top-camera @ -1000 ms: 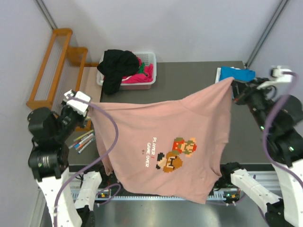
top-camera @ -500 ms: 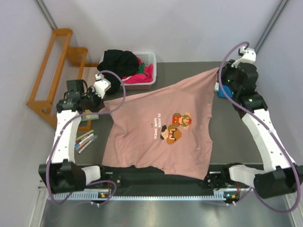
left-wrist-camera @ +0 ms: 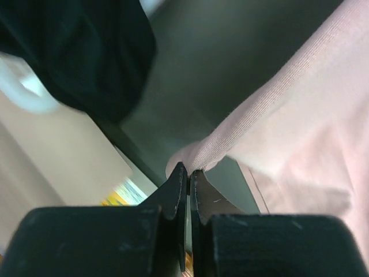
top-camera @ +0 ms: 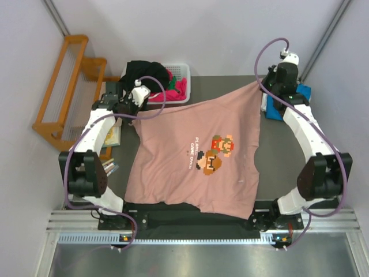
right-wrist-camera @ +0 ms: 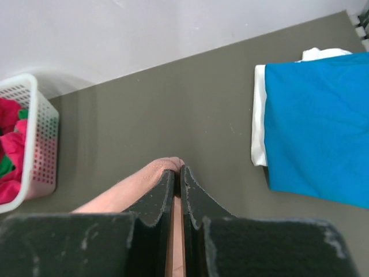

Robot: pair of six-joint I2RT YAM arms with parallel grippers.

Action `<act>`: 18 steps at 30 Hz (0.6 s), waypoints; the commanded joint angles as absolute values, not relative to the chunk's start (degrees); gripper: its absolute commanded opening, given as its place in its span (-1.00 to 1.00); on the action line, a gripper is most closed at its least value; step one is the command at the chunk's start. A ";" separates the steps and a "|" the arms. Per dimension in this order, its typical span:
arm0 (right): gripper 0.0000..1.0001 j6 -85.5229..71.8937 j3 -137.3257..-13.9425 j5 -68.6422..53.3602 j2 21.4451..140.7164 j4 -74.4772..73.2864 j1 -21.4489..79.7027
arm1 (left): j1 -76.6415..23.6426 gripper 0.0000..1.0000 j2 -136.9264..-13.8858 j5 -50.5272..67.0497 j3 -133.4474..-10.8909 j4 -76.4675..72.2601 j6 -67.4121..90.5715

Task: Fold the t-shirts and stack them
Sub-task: Flatten the tshirt out

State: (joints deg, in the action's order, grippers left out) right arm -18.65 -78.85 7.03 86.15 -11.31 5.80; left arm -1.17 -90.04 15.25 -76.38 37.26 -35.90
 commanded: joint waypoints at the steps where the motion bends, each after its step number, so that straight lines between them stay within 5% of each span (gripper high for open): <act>1: -1.00 -18.37 -85.42 8.09 91.48 -7.64 4.05 | -2.37 -1.00 -94.82 9.41 -83.74 31.55 -34.80; 12: -1.00 -17.75 -92.90 7.30 98.43 -10.37 2.46 | -3.60 -1.00 -104.41 1.15 -92.10 29.79 -34.37; 18: -1.00 -20.82 -87.38 5.19 94.14 -9.58 2.29 | -4.48 -1.00 -103.02 -0.79 -91.60 33.22 -33.13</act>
State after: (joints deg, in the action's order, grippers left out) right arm -18.81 -89.25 5.37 98.43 -12.34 3.84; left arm -4.21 -105.56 2.76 -91.11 33.19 -34.02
